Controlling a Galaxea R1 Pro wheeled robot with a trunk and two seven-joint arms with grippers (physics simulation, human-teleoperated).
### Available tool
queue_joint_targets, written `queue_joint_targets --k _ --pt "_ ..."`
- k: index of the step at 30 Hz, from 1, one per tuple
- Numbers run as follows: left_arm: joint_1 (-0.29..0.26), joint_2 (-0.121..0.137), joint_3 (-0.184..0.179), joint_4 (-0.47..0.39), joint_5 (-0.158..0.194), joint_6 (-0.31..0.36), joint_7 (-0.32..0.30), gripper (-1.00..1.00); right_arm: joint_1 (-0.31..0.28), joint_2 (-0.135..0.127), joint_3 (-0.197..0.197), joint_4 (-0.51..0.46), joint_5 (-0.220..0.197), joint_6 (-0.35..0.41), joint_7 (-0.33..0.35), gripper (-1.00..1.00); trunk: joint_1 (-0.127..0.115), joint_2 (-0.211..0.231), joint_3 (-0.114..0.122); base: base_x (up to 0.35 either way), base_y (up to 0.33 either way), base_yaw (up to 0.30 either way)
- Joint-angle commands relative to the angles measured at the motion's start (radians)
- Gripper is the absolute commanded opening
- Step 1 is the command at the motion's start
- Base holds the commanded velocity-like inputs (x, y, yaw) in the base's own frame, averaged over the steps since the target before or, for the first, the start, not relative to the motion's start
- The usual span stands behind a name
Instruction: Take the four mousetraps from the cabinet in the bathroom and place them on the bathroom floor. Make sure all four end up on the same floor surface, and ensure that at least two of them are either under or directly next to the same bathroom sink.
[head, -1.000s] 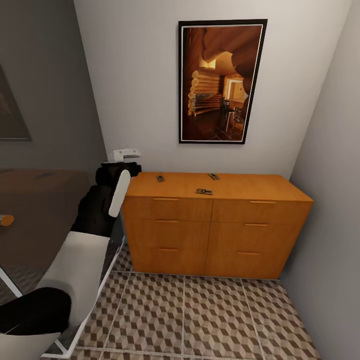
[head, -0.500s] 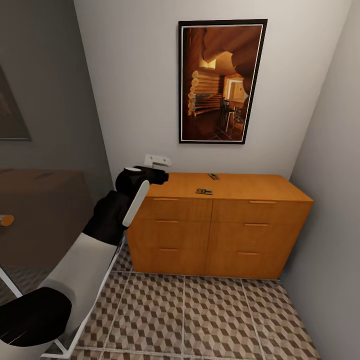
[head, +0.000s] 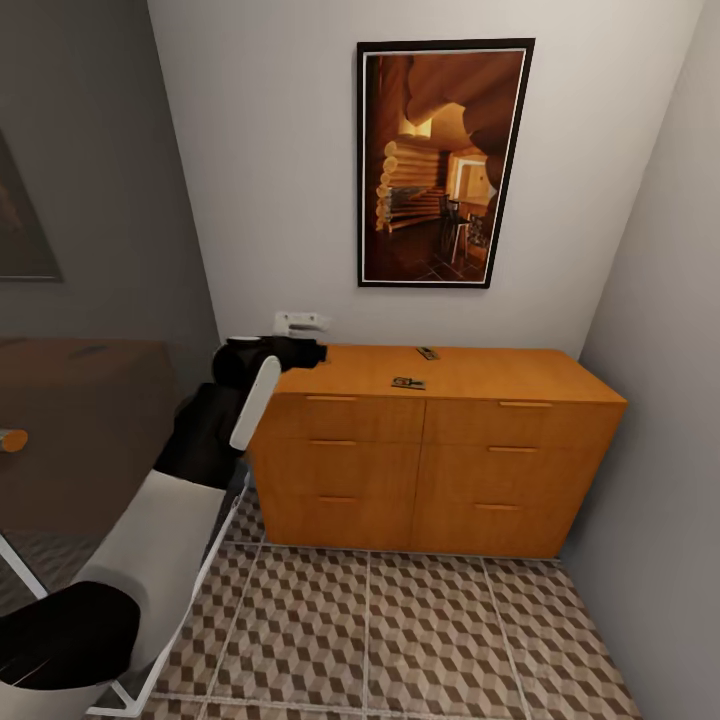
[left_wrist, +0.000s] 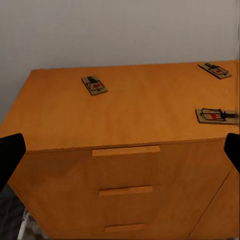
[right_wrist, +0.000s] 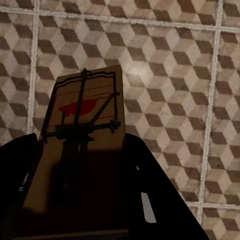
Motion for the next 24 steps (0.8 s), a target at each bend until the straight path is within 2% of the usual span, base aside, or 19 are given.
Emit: queue_joint_targets --k 1,2,6,24 --pt "-0.001 0.0 0.007 0.0 0.021 0.002 0.01 1.0 -0.001 0.0 0.006 0.001 -0.003 -0.003 -0.002 -1.0 0.0 -0.001 -0.001 0.0 0.0 0.0" --pt "0.0 0.0 0.028 -0.002 0.056 0.0 0.01 1.0 -0.001 0.0 0.006 0.001 -0.003 -0.003 -0.002 -1.0 0.0 -0.001 -0.001 0.0 0.0 0.0" --pt "0.004 0.0 0.036 -0.004 0.072 0.001 0.009 1.0 -0.001 0.0 0.006 0.001 -0.003 -0.003 -0.002 -1.0 0.0 -0.001 -0.001 0.0 0.0 0.0" --pt "0.006 -0.001 0.039 -0.006 0.071 -0.002 0.015 1.0 -0.001 0.002 0.006 0.001 -0.003 -0.003 -0.002 -1.0 0.0 -0.001 -0.001 0.0 0.0 0.0"
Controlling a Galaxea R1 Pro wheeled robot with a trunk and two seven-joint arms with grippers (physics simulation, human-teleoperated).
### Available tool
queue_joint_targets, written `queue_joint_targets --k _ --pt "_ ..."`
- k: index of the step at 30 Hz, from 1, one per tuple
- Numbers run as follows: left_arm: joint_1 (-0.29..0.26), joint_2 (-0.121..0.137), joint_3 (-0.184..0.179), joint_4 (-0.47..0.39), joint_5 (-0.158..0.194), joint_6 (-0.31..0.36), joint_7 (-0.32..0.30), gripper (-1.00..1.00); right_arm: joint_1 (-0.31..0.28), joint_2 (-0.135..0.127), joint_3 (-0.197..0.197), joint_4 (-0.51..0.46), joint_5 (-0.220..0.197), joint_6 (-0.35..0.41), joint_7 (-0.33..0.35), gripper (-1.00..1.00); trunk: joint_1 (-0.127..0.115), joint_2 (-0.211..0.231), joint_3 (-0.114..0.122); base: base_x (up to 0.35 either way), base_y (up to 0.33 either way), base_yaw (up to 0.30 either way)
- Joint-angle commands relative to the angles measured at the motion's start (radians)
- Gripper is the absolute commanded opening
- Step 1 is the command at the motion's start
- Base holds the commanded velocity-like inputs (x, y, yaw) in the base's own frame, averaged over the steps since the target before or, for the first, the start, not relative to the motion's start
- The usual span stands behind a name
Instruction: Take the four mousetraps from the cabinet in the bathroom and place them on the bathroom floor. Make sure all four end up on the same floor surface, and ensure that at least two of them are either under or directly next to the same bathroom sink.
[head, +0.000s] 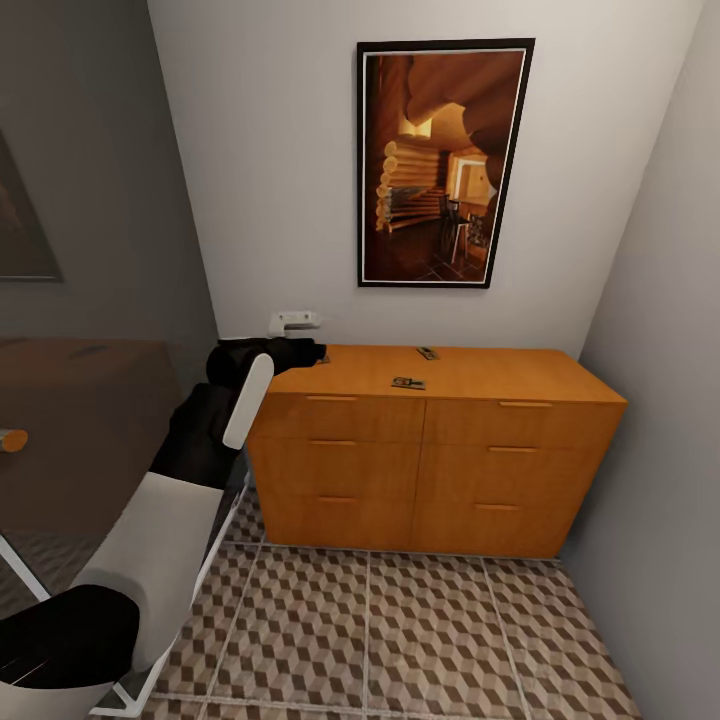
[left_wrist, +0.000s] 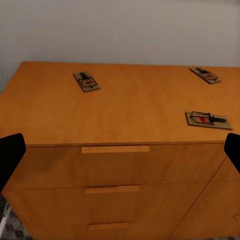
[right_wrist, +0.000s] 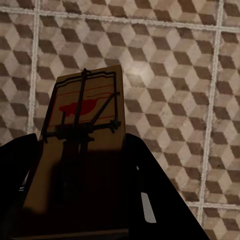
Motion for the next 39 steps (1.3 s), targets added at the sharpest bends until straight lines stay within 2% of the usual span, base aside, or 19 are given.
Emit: queue_joint_targets --k 1,8,11,13,17,22,39 --pt "-0.001 0.0 -0.001 -0.001 0.01 0.003 0.01 1.0 -0.001 0.0 0.005 0.001 -0.003 -0.003 -0.002 -1.0 0.0 -0.001 -0.001 0.0 0.0 0.0" --pt "-0.001 0.001 -0.001 0.0 0.008 0.0 0.012 1.0 -0.001 0.0 0.005 0.001 -0.003 -0.003 -0.002 -1.0 0.0 -0.001 -0.001 0.0 0.0 0.0" --pt "-0.001 0.002 0.0 -0.001 0.008 -0.001 0.034 1.0 -0.001 0.0 0.005 0.001 -0.003 -0.003 -0.002 -1.0 0.0 -0.001 -0.001 0.0 0.0 0.0" --pt "-0.001 0.002 0.0 -0.003 0.008 -0.001 0.056 1.0 -0.001 0.0 0.005 0.001 -0.003 -0.003 -0.002 -1.0 0.0 -0.001 -0.001 0.0 0.0 0.0" --pt "-0.001 0.002 0.001 -0.02 0.009 -0.001 0.163 1.0 -0.001 -0.001 0.005 0.001 -0.003 -0.003 -0.002 -1.0 0.0 -0.001 -0.001 0.0 0.0 0.0" --pt "-0.001 0.002 0.001 -0.029 0.012 -0.001 0.209 1.0 -0.001 -0.001 0.005 0.001 -0.003 -0.003 -0.002 -1.0 0.0 -0.001 -0.001 0.0 0.0 0.0" --pt "-0.001 -0.001 -0.004 -0.019 0.018 0.004 0.204 1.0 -0.001 0.0 0.005 0.001 -0.003 -0.003 -0.002 -1.0 0.0 -0.001 -0.001 0.0 0.0 0.0"
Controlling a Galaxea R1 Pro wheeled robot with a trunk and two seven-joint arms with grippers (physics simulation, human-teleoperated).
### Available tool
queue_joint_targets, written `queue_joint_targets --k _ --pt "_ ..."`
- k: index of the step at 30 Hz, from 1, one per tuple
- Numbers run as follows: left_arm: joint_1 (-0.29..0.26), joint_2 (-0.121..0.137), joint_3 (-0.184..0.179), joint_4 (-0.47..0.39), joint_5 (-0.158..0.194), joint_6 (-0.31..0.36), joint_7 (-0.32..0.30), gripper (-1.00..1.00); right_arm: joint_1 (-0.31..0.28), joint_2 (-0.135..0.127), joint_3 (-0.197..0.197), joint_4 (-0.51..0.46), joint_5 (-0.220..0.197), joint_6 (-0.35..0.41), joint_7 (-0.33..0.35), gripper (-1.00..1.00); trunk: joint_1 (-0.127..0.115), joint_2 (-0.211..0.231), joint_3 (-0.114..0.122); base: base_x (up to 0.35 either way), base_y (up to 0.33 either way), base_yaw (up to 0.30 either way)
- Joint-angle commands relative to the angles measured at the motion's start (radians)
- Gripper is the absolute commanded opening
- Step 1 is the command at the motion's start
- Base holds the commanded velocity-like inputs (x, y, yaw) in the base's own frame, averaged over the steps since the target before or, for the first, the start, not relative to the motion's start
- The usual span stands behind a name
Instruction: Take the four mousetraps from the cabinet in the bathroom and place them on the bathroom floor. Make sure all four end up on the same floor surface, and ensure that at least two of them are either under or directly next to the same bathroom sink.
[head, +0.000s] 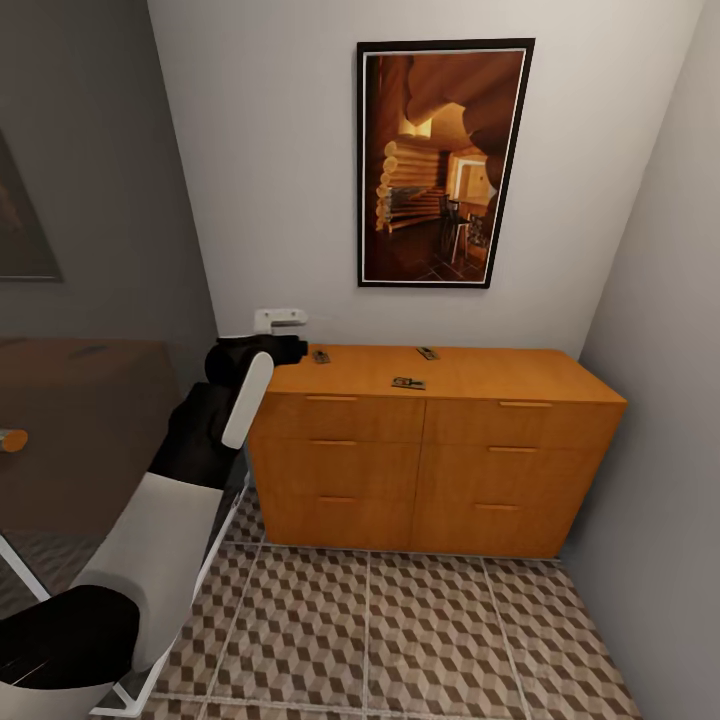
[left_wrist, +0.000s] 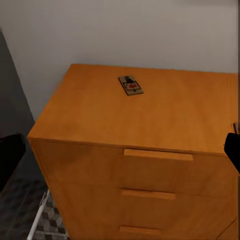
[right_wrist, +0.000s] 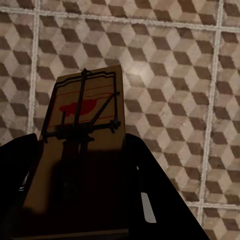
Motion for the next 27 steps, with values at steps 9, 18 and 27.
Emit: queue_joint_targets --k 9,18,27 --pt "-0.001 0.001 -0.003 0.007 0.011 0.004 -0.082 1.0 -0.001 0.0 0.006 0.001 -0.003 -0.003 -0.002 -1.0 0.0 -0.001 -0.001 0.0 0.0 0.0" --pt "-0.001 0.003 -0.002 0.007 0.011 0.004 -0.091 1.0 -0.001 0.0 0.006 0.001 -0.003 -0.003 -0.002 -1.0 0.0 -0.001 -0.001 0.0 0.0 0.0" --pt "-0.001 0.003 -0.001 0.007 0.011 0.005 -0.092 1.0 -0.001 -0.002 0.006 0.001 -0.003 -0.003 -0.002 -1.0 0.0 -0.001 -0.001 0.0 0.0 0.0"
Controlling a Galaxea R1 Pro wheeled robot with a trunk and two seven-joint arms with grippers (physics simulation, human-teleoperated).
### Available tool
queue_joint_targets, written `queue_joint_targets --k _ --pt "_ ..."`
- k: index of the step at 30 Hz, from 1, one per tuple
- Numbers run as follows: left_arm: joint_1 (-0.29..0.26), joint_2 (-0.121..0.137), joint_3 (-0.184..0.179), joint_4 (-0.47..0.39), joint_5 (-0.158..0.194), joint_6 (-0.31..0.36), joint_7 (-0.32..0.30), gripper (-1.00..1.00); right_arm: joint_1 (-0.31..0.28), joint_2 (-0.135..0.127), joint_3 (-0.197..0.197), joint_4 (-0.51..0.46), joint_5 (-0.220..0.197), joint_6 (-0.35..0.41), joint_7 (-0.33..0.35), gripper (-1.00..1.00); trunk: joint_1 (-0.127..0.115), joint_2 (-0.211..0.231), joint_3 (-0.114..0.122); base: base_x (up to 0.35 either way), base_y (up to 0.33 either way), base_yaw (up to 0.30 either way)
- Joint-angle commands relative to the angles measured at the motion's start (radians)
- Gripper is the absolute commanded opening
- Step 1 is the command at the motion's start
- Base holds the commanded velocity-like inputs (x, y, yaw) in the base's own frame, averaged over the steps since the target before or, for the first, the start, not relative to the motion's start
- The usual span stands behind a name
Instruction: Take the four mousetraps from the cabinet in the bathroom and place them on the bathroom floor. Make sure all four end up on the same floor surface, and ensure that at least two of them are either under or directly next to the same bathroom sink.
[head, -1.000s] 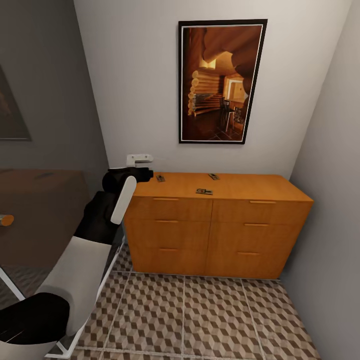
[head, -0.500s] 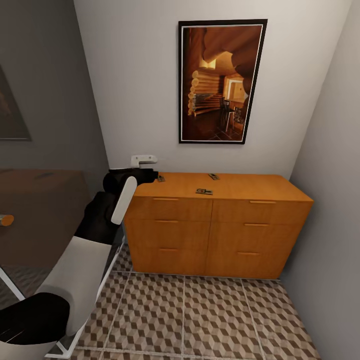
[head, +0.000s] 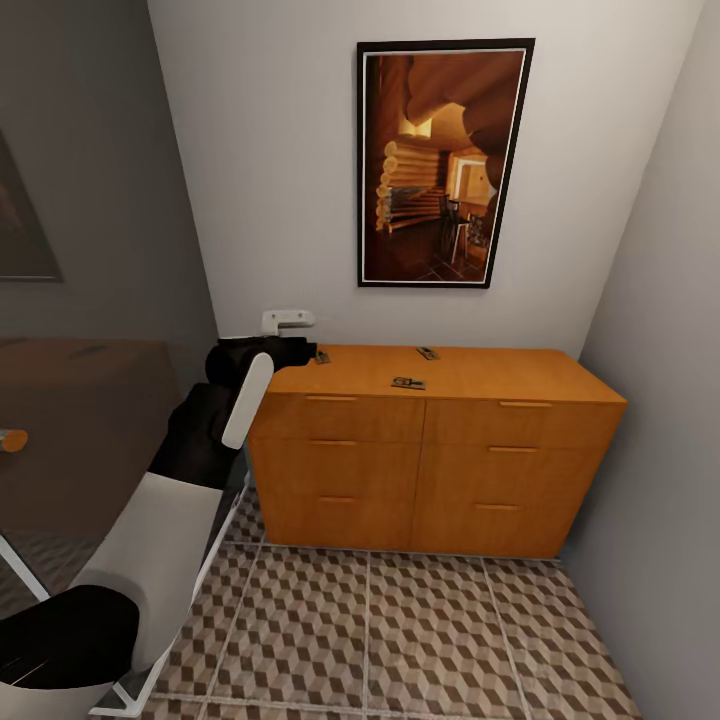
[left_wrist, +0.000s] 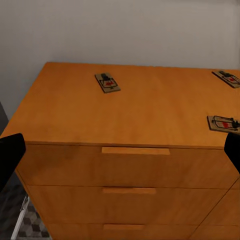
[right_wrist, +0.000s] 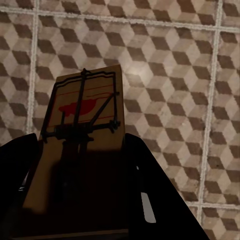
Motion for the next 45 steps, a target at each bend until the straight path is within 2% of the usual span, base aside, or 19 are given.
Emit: queue_joint_targets --k 1,14,45 --pt "-0.001 0.0 -0.001 -0.001 0.01 0.003 0.01 1.0 -0.001 0.0 0.006 0.001 -0.003 -0.003 -0.002 -1.0 0.0 -0.001 -0.001 0.0 0.0 0.0" --pt "0.0 0.0 -0.001 0.002 0.01 0.005 0.01 1.0 -0.001 0.003 0.006 0.0 -0.003 -0.003 -0.002 -1.0 0.0 -0.001 -0.001 0.034 0.0 0.0" --pt "0.0 0.0 -0.001 0.027 0.01 0.005 0.01 1.0 -0.001 0.004 0.006 0.0 -0.003 0.0 -0.002 -1.0 0.0 -0.001 -0.004 0.171 0.0 0.0"
